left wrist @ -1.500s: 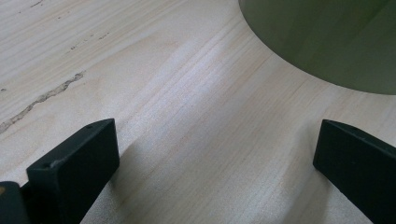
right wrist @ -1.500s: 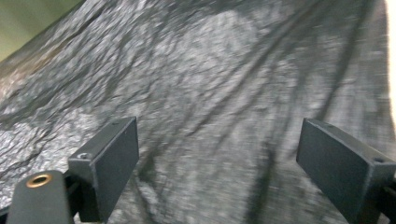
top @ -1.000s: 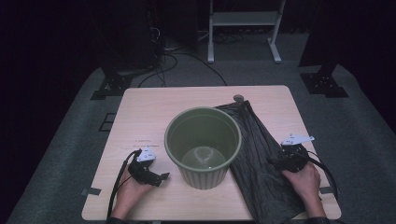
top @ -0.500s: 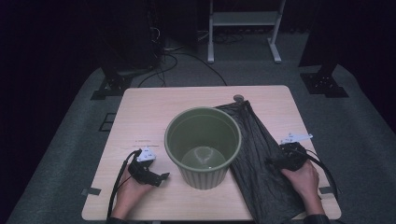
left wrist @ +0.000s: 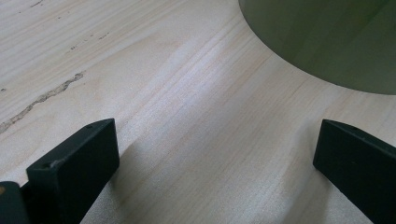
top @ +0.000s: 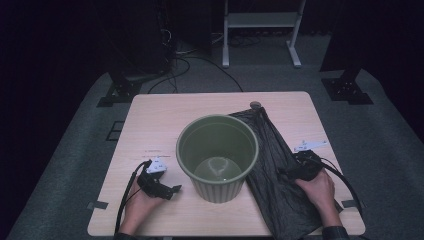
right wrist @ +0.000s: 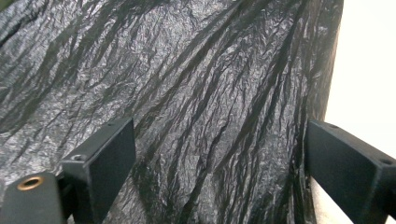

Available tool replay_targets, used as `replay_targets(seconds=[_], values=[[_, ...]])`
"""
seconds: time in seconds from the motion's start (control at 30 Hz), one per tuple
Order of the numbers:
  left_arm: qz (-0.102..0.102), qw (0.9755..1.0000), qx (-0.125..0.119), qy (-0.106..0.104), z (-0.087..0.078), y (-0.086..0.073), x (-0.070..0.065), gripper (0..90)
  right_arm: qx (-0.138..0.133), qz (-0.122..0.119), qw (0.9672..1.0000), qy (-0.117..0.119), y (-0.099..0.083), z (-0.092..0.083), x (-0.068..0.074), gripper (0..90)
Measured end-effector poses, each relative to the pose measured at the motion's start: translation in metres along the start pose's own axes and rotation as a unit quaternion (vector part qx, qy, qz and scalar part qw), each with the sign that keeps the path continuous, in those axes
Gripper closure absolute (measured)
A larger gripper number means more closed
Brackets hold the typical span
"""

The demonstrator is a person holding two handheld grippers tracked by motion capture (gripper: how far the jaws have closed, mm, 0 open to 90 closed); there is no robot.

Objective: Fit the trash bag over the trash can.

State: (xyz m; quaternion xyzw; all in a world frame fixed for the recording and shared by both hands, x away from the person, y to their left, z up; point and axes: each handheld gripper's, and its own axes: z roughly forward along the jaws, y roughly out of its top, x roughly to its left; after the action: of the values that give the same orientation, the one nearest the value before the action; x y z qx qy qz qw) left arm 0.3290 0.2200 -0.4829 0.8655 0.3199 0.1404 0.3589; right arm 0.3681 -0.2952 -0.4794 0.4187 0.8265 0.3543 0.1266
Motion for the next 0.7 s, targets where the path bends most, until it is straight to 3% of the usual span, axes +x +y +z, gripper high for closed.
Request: replay_targets(seconds=[0.17, 0.33, 0.4, 0.7], values=[[0.0, 1.0, 0.0, 0.0, 0.0, 0.0, 0.0, 0.0, 0.002, 0.004, 1.0, 0.005, 0.001, 0.0, 0.002, 9.0], [0.0, 1.0, 0.0, 0.0, 0.0, 0.0, 0.0, 0.0, 0.023, -0.007, 0.9996, 0.018, 0.009, 0.004, 0.015, 9.2], [0.0, 1.0, 0.0, 0.0, 0.0, 0.0, 0.0, 0.0, 0.031, -0.016, 0.9993, 0.009, 0.011, 0.006, 0.018, 9.1], [0.0, 1.0, 0.0, 0.0, 0.0, 0.0, 0.0, 0.0, 0.039, -0.02, 0.9984, 0.036, 0.021, 0.015, 0.031, 9.2]])
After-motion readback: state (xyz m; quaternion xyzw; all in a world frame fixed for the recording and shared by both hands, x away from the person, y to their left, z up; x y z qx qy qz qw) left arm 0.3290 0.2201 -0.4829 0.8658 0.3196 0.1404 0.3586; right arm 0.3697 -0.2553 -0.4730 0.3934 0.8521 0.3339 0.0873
